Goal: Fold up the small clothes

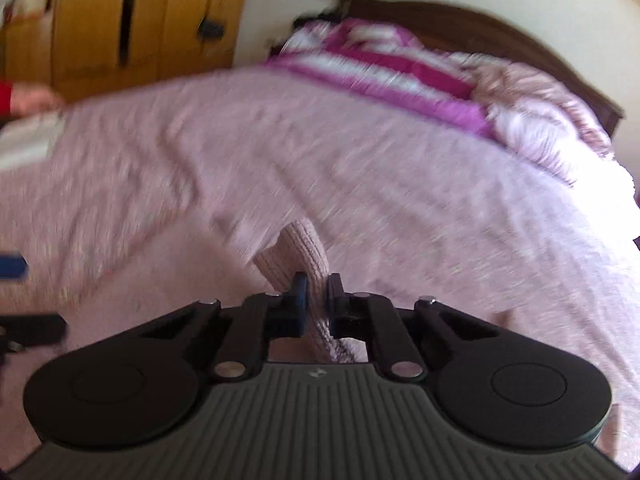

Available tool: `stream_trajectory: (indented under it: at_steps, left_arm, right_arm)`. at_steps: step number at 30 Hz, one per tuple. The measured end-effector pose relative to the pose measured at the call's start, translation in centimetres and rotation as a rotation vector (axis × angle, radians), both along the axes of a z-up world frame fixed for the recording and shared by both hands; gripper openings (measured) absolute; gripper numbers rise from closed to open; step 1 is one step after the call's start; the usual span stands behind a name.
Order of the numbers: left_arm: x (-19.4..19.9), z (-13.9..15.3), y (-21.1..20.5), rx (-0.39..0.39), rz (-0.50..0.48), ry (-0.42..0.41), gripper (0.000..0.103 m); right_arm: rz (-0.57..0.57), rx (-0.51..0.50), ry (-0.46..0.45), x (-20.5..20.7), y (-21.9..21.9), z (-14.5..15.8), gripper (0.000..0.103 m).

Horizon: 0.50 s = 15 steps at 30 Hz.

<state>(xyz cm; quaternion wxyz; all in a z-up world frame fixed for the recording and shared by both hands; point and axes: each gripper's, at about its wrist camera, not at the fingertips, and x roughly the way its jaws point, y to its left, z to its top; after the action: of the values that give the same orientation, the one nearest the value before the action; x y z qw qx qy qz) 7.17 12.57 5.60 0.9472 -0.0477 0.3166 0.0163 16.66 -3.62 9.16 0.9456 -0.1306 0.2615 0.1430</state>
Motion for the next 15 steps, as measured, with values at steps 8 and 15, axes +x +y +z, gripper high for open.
stream_trajectory:
  at_steps: [8, 15]
  left_arm:
    - [2.6, -1.1, -1.9, -0.007, -0.043, 0.027, 0.064]
    - [3.1, -3.2, -2.6, 0.015, -0.035, 0.09, 0.064]
  right_arm:
    - [-0.151, 0.216, -0.106, -3.8, -10.6, 5.8, 0.01]
    - [-0.273, 0.309, -0.116, -9.0, -18.9, 3.7, 0.011]
